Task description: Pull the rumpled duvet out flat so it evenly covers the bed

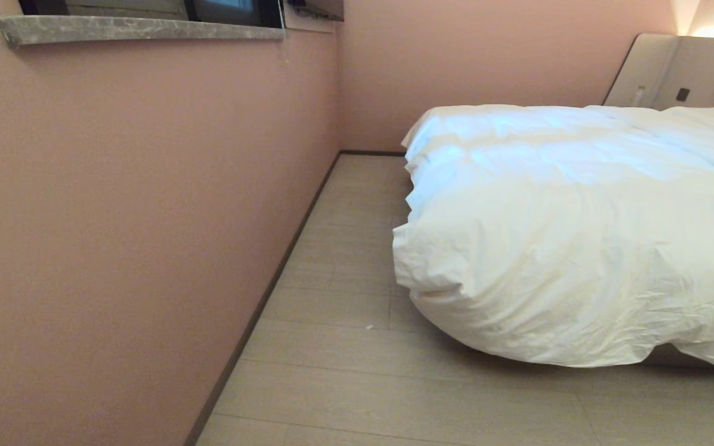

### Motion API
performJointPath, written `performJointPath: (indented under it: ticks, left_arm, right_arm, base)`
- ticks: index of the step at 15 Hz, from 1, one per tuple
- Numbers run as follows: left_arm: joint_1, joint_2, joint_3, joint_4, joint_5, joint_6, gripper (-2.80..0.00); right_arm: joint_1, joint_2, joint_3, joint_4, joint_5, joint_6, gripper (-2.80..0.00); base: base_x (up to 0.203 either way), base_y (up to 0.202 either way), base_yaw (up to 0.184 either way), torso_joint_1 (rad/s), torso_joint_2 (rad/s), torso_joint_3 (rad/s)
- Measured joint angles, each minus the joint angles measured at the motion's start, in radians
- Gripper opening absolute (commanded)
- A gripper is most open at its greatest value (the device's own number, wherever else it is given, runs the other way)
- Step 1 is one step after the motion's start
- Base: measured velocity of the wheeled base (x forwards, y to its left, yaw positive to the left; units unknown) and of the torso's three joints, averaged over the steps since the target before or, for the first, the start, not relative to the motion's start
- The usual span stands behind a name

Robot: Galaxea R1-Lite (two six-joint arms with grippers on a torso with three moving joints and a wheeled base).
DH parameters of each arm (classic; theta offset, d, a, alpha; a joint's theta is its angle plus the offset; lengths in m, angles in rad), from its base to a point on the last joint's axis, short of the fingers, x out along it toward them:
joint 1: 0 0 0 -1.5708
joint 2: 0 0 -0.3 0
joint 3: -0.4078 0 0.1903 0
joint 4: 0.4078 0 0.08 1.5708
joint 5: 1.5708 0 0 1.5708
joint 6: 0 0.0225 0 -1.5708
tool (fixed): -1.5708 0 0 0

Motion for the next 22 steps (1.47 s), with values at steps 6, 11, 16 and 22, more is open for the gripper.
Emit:
performJointPath:
  ticks: [6,11,16,22]
  left_arm:
    - [0.0,0.0,0.0,0.0,0.0,0.0,-2.8]
    - [0.001,0.0,0.0,0.0,0.0,0.0,-2.8]
    - [0.0,0.0,0.001,0.0,0.001,0.002,-2.8]
    - [0.0,0.0,0.001,0.0,0.003,0.002,-2.8]
  right_arm:
    - [0.0,0.0,0.001,0.0,-0.001,0.003,-2.8]
    - [0.0,0.0,0.0,0.0,-0.001,0.006,-2.8]
    - [0.0,0.0,0.0,-0.001,-0.001,0.007,-2.8]
    - [0.0,0.0,0.0,-0.002,-0.001,0.007,-2.8]
  base:
    - [0.0,0.0,0.0,0.0,0.0,0.0]
    - [0.0,0.0,0.0,0.0,0.0,0.0]
    - [0.0,0.0,0.0,0.0,0.0,0.0]
    - [0.0,0.0,0.0,0.0,0.0,0.0]
